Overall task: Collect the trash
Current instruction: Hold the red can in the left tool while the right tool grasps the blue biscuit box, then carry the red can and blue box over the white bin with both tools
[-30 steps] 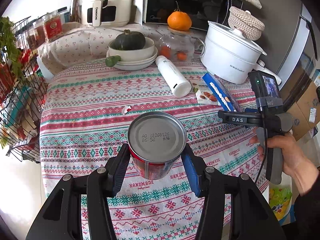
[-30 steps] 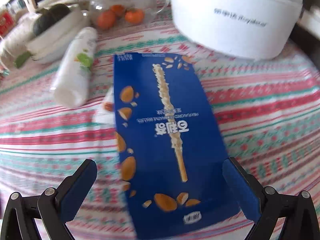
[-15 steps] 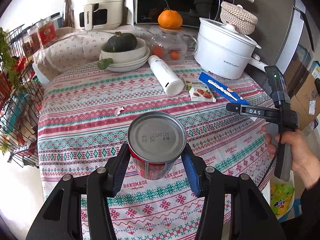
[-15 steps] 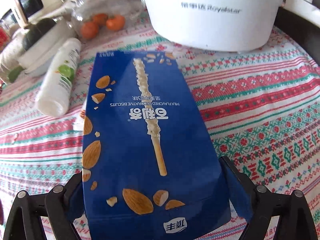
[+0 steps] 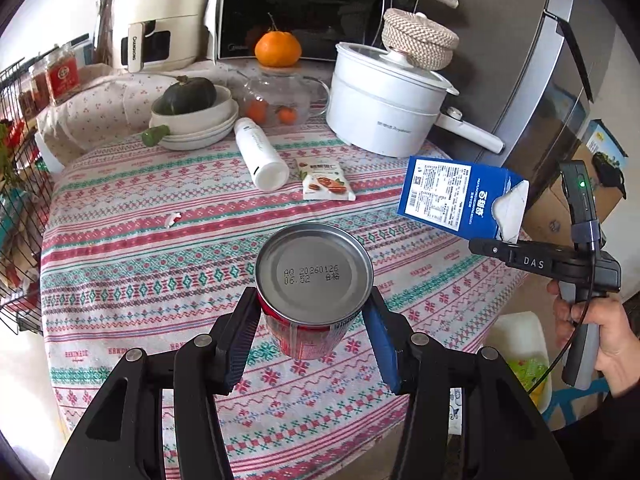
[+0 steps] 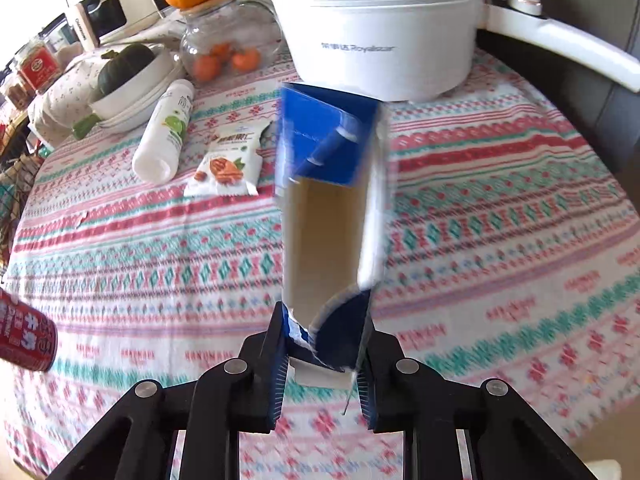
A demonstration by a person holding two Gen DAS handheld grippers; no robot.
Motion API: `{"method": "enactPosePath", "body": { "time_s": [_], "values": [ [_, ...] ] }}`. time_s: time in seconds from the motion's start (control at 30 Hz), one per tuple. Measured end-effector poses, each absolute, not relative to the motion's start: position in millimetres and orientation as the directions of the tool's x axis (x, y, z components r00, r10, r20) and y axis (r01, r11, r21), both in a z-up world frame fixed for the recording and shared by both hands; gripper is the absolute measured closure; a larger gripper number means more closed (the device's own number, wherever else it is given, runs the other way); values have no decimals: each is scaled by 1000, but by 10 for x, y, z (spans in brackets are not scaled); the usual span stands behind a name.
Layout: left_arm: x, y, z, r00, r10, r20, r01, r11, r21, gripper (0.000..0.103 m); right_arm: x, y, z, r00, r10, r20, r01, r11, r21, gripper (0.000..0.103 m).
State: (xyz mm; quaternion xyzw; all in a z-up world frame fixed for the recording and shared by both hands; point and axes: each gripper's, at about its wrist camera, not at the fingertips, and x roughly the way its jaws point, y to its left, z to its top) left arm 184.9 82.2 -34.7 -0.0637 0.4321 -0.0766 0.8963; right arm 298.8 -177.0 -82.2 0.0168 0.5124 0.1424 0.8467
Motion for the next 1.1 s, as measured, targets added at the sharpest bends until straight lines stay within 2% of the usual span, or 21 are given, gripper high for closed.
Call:
{"method": "enactPosePath", "body": {
  "time_s": [0.13, 0.43, 0.73, 1.1],
  "values": [
    [1753, 653, -290, 610, -234, -757, 118, 972, -205, 48, 2791, -1971, -769, 439, 286, -852, -214, 954, 211, 77],
    [1605, 140, -197, 603, -291, -743, 237, 954, -182, 48, 2228, -2325, -429, 470, 243, -849, -184, 967, 175, 78],
    [1435, -473, -250, 563, -362, -743, 363, 916, -171, 48, 1547, -2934, -347, 466, 221, -857, -54, 974, 221, 78],
    [1193, -1457, -454, 458, -474, -752, 537, 822, -191, 48, 744, -3506, -313, 426, 67, -902, 42, 995, 93, 78]
  ]
}}
